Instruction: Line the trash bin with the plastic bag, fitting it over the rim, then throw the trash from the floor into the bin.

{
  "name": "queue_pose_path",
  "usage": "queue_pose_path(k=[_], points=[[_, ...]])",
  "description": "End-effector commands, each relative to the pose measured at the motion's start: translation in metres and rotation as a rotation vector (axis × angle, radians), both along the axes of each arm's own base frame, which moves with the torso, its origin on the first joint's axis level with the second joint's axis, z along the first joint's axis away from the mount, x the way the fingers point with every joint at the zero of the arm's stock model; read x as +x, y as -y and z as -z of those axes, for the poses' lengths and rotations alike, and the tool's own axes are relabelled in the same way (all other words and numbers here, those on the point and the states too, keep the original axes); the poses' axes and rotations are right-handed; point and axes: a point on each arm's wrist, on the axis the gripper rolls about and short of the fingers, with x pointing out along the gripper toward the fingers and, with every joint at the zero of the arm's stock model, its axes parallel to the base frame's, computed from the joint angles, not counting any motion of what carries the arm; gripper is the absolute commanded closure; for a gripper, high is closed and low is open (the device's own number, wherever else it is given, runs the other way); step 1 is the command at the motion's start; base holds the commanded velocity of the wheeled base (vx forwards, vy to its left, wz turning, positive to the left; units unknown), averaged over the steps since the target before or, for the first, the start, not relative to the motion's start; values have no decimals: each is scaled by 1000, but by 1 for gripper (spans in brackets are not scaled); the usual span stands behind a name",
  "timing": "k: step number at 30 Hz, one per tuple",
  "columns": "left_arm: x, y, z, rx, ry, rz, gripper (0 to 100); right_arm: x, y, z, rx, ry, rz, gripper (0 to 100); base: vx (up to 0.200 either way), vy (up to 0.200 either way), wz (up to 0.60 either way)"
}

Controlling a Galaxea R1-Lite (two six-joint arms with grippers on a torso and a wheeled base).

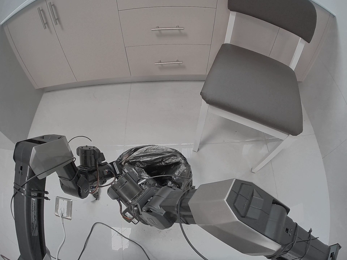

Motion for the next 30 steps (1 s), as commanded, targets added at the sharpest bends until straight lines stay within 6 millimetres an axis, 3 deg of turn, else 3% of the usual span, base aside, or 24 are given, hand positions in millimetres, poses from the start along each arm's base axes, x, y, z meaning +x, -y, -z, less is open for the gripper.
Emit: queue_pose_path(k=[1,9,18,23,30], points=[[0,0,0,0,0,0,100,4,2,3,0,2,7,0,0,0,0],[0,0,0,0,0,0,100,7,4,4,-1,3,19,0,0,0,0],[0,1,0,1,3,3,100,-5,-1,34,-38,-41,20,0,0,0,0],[0,0,0,1,1,1,100,-24,-5,30,-23,-120,79,0,0,0,0],[0,1,0,1,3,3,100,-37,-7,17,23,-204,104,0,0,0,0]])
